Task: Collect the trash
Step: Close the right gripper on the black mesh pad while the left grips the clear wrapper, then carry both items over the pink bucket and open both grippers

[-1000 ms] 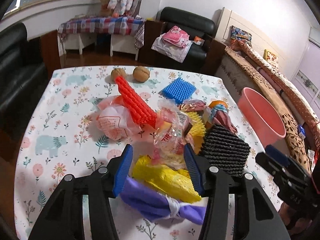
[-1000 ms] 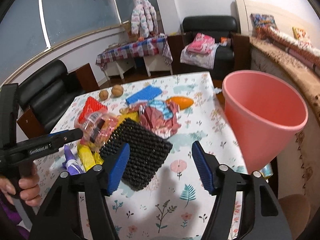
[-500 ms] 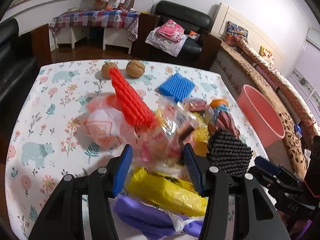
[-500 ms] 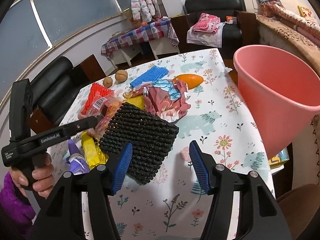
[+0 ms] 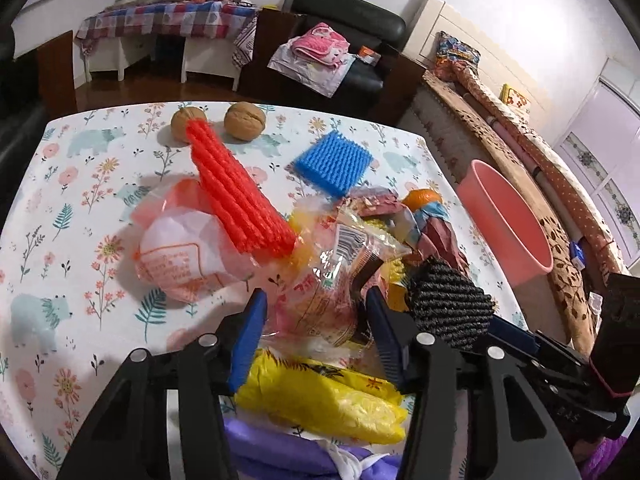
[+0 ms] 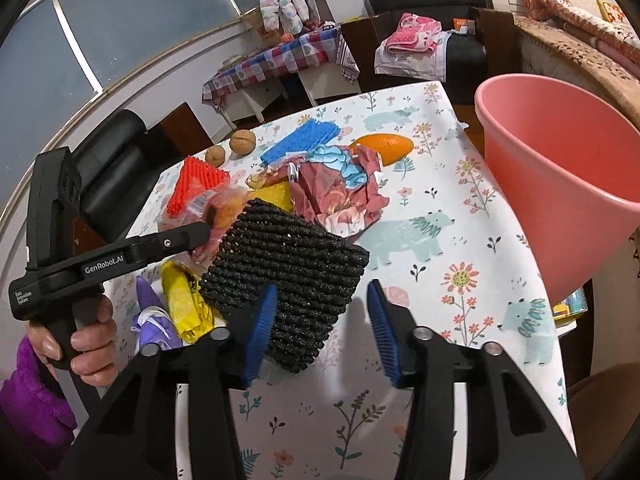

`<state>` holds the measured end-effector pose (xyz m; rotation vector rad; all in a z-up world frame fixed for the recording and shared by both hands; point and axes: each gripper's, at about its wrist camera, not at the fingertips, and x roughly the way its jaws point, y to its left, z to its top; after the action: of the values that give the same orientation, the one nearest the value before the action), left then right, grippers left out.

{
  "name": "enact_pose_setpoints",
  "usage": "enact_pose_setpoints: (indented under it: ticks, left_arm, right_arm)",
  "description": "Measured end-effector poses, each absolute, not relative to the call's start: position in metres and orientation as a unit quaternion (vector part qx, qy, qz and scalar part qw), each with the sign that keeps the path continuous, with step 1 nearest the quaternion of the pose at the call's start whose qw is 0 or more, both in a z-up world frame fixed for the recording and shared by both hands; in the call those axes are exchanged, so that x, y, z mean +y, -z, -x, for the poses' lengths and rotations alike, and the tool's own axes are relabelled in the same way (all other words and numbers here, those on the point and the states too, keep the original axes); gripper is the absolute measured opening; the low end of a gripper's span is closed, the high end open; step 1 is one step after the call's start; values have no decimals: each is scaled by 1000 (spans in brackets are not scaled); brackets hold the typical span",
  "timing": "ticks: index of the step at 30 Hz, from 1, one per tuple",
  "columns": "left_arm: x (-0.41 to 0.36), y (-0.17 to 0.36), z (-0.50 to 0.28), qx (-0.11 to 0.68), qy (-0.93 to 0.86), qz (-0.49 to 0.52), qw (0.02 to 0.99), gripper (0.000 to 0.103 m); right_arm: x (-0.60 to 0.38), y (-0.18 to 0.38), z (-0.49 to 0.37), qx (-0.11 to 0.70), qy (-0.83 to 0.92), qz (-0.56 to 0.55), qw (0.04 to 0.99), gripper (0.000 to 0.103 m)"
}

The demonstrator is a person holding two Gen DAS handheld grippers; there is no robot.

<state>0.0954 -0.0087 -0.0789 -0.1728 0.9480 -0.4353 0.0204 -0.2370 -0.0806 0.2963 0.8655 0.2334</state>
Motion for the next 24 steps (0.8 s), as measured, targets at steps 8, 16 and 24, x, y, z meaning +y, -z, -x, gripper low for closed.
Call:
enact_pose_setpoints:
  ticks: [8,16,24]
  left_arm:
    - [-10,70,-81,435,222,84,869,28]
    - [-6,46,-65,411,223,90,879,23]
    - [-15,24,-55,387,216,71,894,22]
  right_arm:
    - [-236,83,-22,420,-115,-149,888,16]
    - [-243,71,-13,392,-118,-150,900,7]
    - [-261,54,-6,358,-97,-159,915,6]
